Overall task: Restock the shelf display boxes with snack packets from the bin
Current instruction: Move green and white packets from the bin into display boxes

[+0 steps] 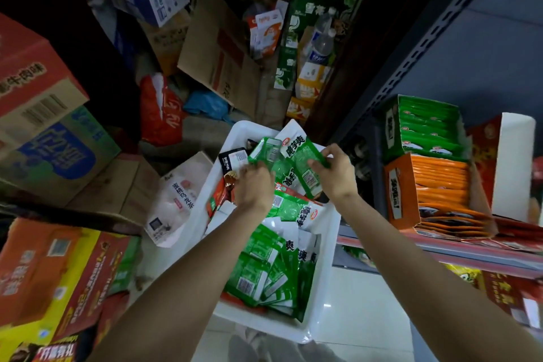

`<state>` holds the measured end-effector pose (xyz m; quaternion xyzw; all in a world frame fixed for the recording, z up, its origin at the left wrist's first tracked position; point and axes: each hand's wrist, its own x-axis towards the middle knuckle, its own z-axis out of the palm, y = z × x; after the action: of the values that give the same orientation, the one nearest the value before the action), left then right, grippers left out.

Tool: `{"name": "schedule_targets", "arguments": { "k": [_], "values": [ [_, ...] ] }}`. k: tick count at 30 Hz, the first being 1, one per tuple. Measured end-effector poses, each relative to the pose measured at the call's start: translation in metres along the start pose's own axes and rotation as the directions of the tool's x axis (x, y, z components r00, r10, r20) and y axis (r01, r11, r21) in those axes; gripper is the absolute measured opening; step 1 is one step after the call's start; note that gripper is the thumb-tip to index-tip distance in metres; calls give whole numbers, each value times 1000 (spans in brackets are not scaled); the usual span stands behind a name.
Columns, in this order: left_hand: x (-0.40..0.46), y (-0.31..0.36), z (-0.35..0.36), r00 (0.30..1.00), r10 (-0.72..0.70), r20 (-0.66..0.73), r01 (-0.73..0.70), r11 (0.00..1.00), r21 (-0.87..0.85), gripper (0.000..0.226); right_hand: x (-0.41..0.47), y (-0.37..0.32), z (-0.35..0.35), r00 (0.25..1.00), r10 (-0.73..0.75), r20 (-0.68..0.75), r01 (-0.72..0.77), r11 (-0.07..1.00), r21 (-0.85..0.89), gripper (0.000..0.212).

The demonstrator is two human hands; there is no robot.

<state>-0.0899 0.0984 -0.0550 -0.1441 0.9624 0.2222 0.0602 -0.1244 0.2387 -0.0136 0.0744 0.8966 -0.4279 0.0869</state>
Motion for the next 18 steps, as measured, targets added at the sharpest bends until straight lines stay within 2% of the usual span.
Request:
{"name": "schedule_targets", "arguments": {
  "k": [2, 4, 6, 9, 11, 12, 18],
  "values": [
    [-3, 5, -11, 995, -54, -88, 40, 988, -149, 27, -5, -1, -6, 995, -62, -76, 63, 998, 8, 12],
    [-6, 6, -23, 984, -137, -115, 80, 912, -403, 28, -12, -4, -9, 984, -141, -112, 143, 990, 6, 23],
    [-6, 6, -29, 986, -163, -32, 104, 754, -649, 26, -21, -7, -4, 971, -230, -68, 230, 973, -3, 32],
    [-6, 5, -33, 981, -170, 96, 168, 484, -859, 21, -34, -8, 13, 943, -324, 82, 329, 943, -58, 39],
    [-11, 6, -40, 965, -153, 212, 246, 254, -935, 19, -43, -11, 22, 917, -377, 131, 386, 921, -56, 44],
    [-14, 5, -42, 960, -121, 254, 273, 181, -945, 21, -47, -12, 27, 901, -408, 151, 418, 908, -41, 46],
    [-41, -8, -62, 961, -53, 270, 274, 71, -959, 24, -61, -24, 18, 871, -455, 185, 444, 891, 98, 53]
  ]
}}
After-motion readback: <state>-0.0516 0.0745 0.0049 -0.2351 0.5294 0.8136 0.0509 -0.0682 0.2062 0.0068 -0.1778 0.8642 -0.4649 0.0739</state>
